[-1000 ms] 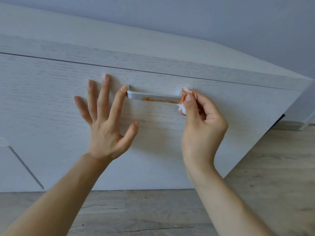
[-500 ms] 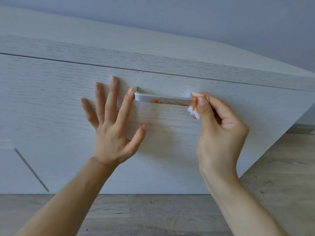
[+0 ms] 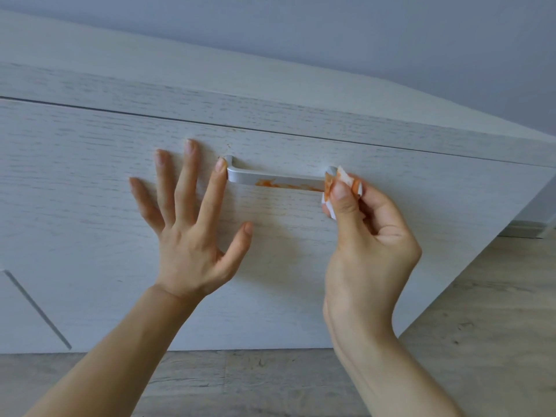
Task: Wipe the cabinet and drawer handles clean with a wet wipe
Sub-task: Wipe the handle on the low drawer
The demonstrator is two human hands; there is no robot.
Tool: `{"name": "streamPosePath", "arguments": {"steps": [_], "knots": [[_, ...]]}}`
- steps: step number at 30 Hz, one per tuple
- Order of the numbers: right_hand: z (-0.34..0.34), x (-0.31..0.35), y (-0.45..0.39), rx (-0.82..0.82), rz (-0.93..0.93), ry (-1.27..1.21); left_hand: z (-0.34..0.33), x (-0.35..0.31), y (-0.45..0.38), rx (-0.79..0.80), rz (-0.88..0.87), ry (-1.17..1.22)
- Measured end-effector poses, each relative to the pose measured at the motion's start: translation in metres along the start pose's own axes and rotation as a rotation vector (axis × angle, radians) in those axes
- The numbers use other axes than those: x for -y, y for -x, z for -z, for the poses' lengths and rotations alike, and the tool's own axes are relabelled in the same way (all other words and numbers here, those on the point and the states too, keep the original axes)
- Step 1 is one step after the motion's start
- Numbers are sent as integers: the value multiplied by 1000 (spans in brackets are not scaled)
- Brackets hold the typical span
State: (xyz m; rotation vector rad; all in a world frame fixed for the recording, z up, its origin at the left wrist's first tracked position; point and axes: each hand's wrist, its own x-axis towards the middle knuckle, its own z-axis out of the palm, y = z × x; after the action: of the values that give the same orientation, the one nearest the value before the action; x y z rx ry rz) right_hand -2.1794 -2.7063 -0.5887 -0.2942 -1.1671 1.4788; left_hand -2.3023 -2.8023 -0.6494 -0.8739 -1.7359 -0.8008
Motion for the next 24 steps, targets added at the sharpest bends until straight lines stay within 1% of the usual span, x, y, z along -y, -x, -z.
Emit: {"name": "streamPosePath", "arguments": {"steps": [3, 5, 9, 14, 17, 20, 24], "knots": [[2, 2, -7, -30, -21, -14, 0, -1, 0, -5, 1, 14], [1, 2, -8, -45, 12, 6, 0, -1, 0, 1, 3, 21], [2, -1, 2, 0, 93, 66, 1, 0, 0, 6, 9, 18], [5, -6, 2, 6, 104, 113, 0, -1, -1, 1, 15, 2], [10, -6, 8, 25, 165, 238, 0, -1, 0, 0, 11, 2], [11, -5, 2, -41, 238, 214, -1, -1, 0, 2, 13, -7], [1, -9, 0, 10, 331, 203, -2, -1, 0, -8, 16, -16]]}}
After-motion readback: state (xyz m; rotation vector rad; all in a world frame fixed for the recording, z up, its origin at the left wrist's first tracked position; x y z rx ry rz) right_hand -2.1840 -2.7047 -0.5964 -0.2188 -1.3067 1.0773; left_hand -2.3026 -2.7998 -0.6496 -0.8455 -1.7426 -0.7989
